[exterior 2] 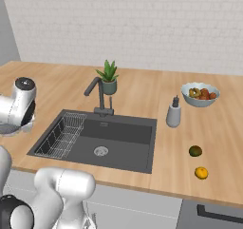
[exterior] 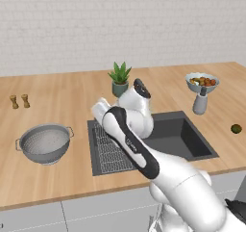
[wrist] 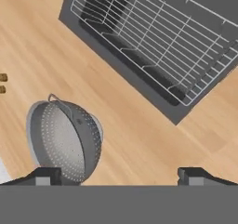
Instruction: Put the colander in the sink, put the mango, tangerine in the colander, and turn on the sink faucet and pour water over the colander.
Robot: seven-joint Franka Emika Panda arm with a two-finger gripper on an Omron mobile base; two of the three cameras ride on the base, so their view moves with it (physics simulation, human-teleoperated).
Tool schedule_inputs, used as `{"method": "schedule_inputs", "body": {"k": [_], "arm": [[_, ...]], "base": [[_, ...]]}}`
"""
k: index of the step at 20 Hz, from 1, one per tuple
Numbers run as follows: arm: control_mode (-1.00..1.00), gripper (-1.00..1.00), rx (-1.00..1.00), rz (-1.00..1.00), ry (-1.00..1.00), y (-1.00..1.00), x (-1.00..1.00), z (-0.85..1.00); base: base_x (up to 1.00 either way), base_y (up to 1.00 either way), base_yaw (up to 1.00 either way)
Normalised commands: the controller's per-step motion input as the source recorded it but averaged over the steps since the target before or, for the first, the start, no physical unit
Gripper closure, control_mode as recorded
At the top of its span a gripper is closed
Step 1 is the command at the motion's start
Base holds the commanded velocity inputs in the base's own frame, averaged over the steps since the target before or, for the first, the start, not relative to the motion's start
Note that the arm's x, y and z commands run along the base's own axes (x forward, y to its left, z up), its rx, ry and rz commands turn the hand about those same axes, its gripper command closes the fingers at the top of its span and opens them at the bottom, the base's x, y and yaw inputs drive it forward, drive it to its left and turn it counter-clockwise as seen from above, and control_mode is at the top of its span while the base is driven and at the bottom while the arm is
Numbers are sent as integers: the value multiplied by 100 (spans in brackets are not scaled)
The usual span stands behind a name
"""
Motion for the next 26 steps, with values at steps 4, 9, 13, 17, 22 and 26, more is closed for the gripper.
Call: {"method": "schedule_inputs", "body": {"k": [4, 9, 13, 17, 22, 26], "arm": [[-100, -100, -14, 2, 25, 78, 42, 0], [-100, -100, -17, 10, 3, 65, 26, -19], [-100, -100, -14, 13, 0, 61, 36, -29], [-100, -100, -11, 13, 0, 51, 36, -35], [-100, -100, -5, 18, 0, 29, 23, -37], [-100, -100, -2, 21, 0, 21, 0, -39]], "base": [[0, 0, 0], [0, 0, 0], [0, 0, 0], [0, 0, 0], [0, 0, 0], [0, 0, 0]]}}
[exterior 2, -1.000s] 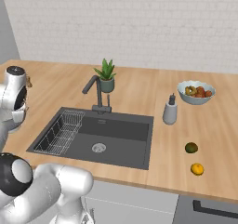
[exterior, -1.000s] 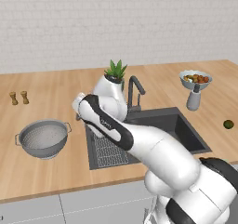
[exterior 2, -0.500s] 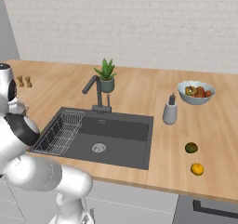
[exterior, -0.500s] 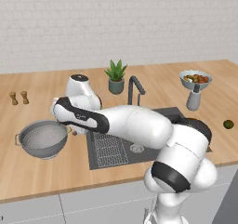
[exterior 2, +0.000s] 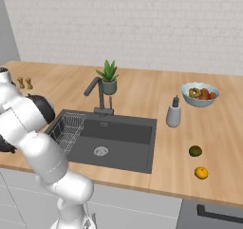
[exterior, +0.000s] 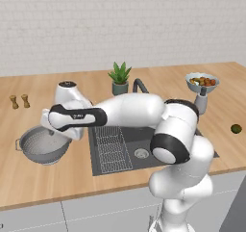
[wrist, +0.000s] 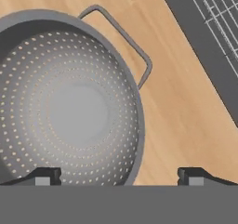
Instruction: Put the colander in the sink, put the mango, tangerine in the colander, and turn on the sink faucet and pour water over the colander.
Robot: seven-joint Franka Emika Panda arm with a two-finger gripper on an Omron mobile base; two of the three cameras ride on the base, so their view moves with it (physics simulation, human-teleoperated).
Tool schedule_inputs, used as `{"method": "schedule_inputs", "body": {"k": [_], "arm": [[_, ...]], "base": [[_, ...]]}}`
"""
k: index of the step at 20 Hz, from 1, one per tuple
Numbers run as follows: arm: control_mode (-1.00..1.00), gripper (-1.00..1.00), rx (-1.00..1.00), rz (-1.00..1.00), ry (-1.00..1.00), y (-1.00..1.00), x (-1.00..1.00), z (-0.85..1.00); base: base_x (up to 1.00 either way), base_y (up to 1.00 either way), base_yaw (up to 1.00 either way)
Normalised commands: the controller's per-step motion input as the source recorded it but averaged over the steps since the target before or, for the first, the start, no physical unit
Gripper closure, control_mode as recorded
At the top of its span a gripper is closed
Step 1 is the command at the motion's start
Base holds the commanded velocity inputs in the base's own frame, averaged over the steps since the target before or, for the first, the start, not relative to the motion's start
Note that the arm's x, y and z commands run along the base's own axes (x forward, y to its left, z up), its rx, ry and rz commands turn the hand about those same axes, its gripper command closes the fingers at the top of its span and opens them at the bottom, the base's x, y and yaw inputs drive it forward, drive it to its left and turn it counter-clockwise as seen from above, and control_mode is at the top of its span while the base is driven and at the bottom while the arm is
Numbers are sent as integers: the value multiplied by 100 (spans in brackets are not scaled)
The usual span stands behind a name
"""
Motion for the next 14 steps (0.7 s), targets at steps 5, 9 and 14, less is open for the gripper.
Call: {"method": "schedule_inputs", "body": {"k": [5, 9, 14], "arm": [[-100, -100, 0, 11, 0, 6, -2, -27], [-100, -100, 0, 1, 0, -2, -22, -16], [-100, -100, 0, 0, 0, -2, -21, -2]], "base": [[0, 0, 0], [0, 0, 0], [0, 0, 0]]}}
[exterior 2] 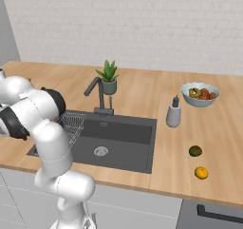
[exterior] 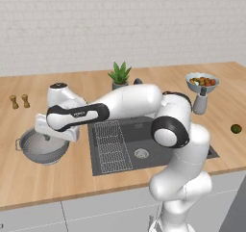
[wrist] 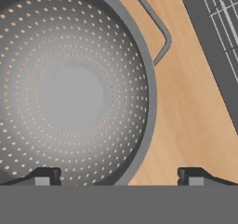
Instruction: Put the colander in the sink, put the mango, tangerine in the colander, and turn on the sink faucet and pour water over the colander.
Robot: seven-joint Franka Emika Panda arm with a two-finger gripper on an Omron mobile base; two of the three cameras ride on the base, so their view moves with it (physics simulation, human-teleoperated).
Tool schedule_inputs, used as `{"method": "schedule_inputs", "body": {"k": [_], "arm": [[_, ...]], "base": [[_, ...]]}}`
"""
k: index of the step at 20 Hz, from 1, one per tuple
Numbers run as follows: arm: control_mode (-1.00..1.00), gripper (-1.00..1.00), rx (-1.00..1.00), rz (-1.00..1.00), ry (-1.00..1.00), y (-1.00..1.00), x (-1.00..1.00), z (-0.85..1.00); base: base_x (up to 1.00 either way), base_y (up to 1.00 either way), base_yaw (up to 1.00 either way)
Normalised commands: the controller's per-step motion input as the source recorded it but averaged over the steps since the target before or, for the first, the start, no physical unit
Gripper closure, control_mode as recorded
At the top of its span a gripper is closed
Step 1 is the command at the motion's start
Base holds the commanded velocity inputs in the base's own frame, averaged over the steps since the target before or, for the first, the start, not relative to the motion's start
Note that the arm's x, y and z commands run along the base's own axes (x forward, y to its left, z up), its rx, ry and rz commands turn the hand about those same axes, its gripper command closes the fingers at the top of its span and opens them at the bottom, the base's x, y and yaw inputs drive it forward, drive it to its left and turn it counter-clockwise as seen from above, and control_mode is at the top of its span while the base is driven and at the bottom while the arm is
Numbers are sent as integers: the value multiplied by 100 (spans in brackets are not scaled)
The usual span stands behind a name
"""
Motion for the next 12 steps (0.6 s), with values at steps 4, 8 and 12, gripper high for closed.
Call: {"method": "schedule_inputs", "body": {"k": [4, 8, 12], "arm": [[-100, -100, 0, -2, 0, -6, -12, -4], [-100, -100, 0, -5, 0, -27, -16, -22], [-100, -100, 0, -5, 0, -34, -12, -30]], "base": [[0, 0, 0], [0, 0, 0], [0, 0, 0]]}}
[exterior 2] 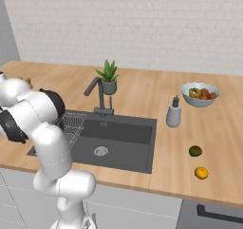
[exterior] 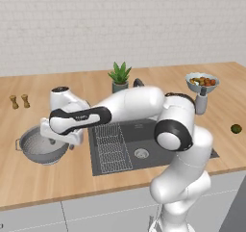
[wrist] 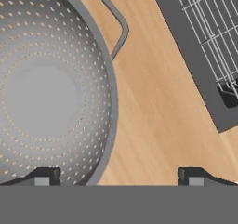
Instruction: Put the colander in the sink, put the mango, tangerine in the colander, and turn on the sink faucet and pour water over the colander.
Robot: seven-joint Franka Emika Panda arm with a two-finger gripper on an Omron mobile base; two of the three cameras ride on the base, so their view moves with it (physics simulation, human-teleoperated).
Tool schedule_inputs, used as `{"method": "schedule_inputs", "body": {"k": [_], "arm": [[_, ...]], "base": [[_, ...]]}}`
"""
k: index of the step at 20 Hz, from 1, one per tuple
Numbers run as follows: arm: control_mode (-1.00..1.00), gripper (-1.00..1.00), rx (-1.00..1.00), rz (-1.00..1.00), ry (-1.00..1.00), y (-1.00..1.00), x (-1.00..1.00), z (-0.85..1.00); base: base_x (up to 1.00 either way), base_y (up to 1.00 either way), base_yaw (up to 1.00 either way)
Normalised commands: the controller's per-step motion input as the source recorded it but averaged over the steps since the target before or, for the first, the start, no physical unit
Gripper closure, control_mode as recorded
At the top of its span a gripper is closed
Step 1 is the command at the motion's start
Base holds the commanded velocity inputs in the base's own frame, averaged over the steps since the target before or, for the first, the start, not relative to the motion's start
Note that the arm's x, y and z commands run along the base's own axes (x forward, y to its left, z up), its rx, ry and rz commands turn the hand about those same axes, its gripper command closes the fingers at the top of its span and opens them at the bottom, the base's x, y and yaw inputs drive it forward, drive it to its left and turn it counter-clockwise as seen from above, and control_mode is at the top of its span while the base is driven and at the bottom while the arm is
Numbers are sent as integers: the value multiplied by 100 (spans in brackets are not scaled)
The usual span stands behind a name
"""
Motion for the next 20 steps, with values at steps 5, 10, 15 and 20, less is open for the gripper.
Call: {"method": "schedule_inputs", "body": {"k": [5, 10, 15, 20], "arm": [[-100, -100, 0, -4, 0, -24, -3, -23], [-100, -100, 0, 0, 0, 1, 44, -19], [-100, -100, 0, 0, 0, 13, 43, -9], [-100, -100, -1, 0, 0, 17, 26, -20]], "base": [[0, 0, 0], [0, 0, 0], [0, 0, 0], [0, 0, 0]]}}
